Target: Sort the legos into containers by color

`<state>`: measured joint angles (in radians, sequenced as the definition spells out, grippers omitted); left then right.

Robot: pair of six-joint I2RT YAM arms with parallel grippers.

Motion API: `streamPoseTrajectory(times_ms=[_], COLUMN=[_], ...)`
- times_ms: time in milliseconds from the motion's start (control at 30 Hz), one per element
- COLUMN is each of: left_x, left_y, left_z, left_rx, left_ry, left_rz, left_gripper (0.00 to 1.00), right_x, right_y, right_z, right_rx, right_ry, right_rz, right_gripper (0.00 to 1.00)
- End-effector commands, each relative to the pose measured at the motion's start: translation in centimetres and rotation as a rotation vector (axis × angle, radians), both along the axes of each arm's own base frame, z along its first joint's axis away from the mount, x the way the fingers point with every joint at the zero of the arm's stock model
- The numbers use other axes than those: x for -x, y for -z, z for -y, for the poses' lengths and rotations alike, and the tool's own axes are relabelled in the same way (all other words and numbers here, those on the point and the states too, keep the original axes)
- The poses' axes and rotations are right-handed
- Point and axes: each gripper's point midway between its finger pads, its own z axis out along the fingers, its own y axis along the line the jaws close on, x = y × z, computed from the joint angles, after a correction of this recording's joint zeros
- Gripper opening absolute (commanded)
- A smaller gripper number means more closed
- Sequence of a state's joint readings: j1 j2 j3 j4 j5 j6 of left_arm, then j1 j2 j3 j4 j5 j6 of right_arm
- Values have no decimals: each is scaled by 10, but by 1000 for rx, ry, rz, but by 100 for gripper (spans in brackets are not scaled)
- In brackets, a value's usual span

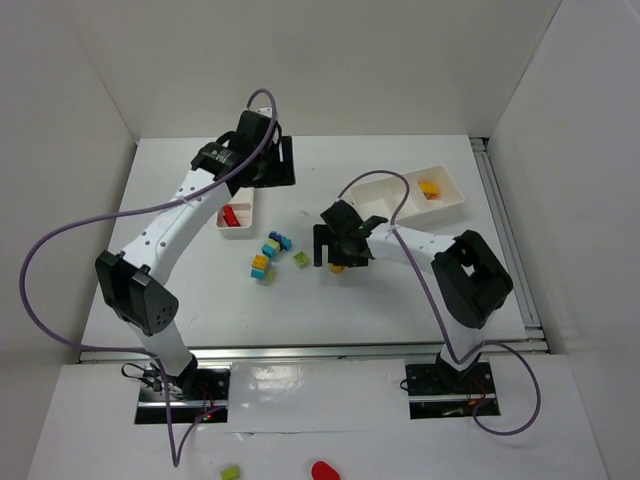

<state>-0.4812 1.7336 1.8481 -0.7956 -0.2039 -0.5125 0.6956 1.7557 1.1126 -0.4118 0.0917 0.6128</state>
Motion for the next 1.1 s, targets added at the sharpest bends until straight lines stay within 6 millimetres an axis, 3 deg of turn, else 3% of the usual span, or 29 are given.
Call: streamPoseTrajectory(times_ms=[0,33,100,133,200,300,367,500,700,767,967,1067], left_x=[7,8,11,9,10,9,12,16,15,17,19,20], left_y=[19,17,23,18,24,26,30,37,38,38,41,41], left_z=[-25,-29,-37,-45,-55,-67,-72,-77,-67,-68,-68,-66], left_rx=[-44,-31,-35,-34,-54,-68,-67,-51,-13,-13,-8,-1], left_ry=[-119,-139,-165,-197,-228,-260,-264,-274,-241,-241,-235,-228], left_rz=[-52,-50,-63,-49,-65,-73,-86,-106,-110,-110,-115,-118], left_gripper=[80,80,80,80,80,80,80,80,80,80,80,80], right_x=[-17,-15,-18,-19,-22,-19,-21,-21,-30,-37,-34,-32], right_y=[-24,-19,-28,-21,-25,-24,-37,-45,-42,-45,-25,-15], right_z=[-26,-32,-58,-62,-71,-58,-47,-33,-43,-51,-58,-54], right_rx=[-33,-23,-50,-6,42,98,50,-40,-106,-115,-85,-54], right_ry=[-33,-87,-196,-260,-313,-294,-222,-66,121,121,77,91], right_rz=[95,99,144,159,197,225,239,198,136,144,76,52], right_gripper=[97,95,94,94,94,94,94,90,83,83,87,79])
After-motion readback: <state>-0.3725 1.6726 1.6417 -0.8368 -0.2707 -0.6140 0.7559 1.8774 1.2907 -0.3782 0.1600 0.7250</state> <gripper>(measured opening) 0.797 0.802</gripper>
